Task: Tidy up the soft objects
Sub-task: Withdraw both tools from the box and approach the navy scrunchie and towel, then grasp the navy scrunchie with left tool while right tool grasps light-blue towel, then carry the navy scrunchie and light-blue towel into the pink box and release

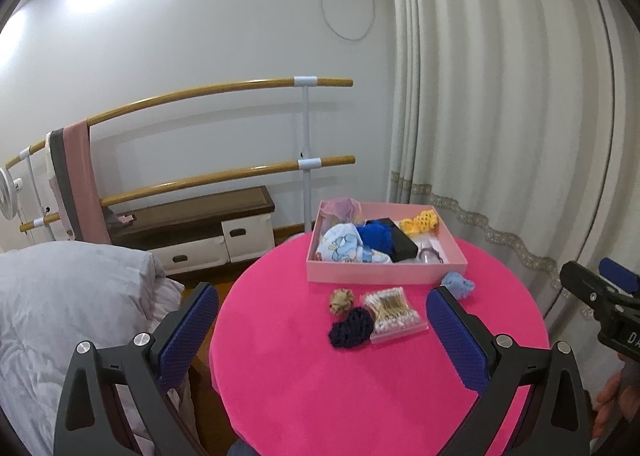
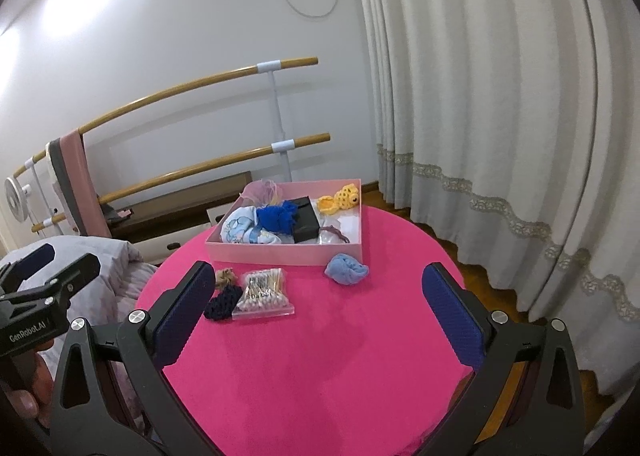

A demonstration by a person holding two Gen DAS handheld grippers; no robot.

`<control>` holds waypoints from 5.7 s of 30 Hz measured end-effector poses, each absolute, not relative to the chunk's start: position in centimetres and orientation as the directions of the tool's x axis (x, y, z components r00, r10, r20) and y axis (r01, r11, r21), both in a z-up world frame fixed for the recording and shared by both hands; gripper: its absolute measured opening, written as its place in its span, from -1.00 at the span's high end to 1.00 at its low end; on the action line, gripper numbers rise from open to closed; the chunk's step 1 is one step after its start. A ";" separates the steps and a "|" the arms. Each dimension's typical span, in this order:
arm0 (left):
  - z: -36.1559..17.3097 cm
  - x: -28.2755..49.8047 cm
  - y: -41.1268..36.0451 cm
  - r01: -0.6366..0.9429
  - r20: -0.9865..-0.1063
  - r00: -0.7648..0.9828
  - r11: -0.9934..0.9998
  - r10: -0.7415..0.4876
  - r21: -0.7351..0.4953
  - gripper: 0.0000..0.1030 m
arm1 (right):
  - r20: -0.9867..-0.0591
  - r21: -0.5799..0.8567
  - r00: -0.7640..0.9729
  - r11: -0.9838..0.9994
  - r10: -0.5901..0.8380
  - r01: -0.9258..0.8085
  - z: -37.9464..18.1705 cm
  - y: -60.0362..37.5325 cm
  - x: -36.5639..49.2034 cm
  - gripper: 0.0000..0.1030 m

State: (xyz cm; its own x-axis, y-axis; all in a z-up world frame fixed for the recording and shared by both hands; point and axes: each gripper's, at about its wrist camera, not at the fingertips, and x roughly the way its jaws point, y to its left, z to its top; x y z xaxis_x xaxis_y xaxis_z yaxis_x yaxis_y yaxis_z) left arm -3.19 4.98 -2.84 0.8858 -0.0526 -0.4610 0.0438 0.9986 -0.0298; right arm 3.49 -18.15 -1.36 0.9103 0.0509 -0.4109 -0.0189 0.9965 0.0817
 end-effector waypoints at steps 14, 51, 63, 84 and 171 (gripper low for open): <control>-2.8 -2.8 5.9 0.030 -0.489 0.871 0.998 -0.051 -0.050 -1.00 | -0.433 0.082 0.900 0.996 0.054 -0.020 -2.2 -18.4 4.0 -1.00; -17.0 16.8 3.2 0.033 -0.736 0.675 0.999 -0.050 -0.037 -1.00 | -0.649 0.100 0.761 0.994 0.032 0.043 -11.7 -21.2 16.2 -1.00; -21.3 21.4 3.1 0.031 -0.790 0.610 0.998 -0.067 -0.061 -0.78 | -0.678 0.089 0.734 0.995 0.033 0.037 -13.2 -20.9 19.1 -1.00; -21.6 21.3 2.9 0.067 -0.774 0.622 0.993 -0.115 -0.093 -0.43 | -0.733 0.072 0.680 0.996 0.016 0.053 -16.8 -20.9 25.7 0.03; -2.5 18.8 3.6 0.172 -0.574 0.789 0.975 -0.221 -0.138 0.69 | -0.539 0.088 0.823 0.984 0.180 -0.158 -1.0 -18.7 20.2 0.14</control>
State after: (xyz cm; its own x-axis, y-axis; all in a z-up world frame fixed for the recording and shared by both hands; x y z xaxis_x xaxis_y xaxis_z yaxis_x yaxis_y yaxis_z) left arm 18.76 3.64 -2.46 0.7886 -0.2210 -0.5739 0.1725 0.9752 -0.1385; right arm 20.17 -18.72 -1.04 0.8230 0.1804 -0.5387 -0.1582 0.9835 0.0876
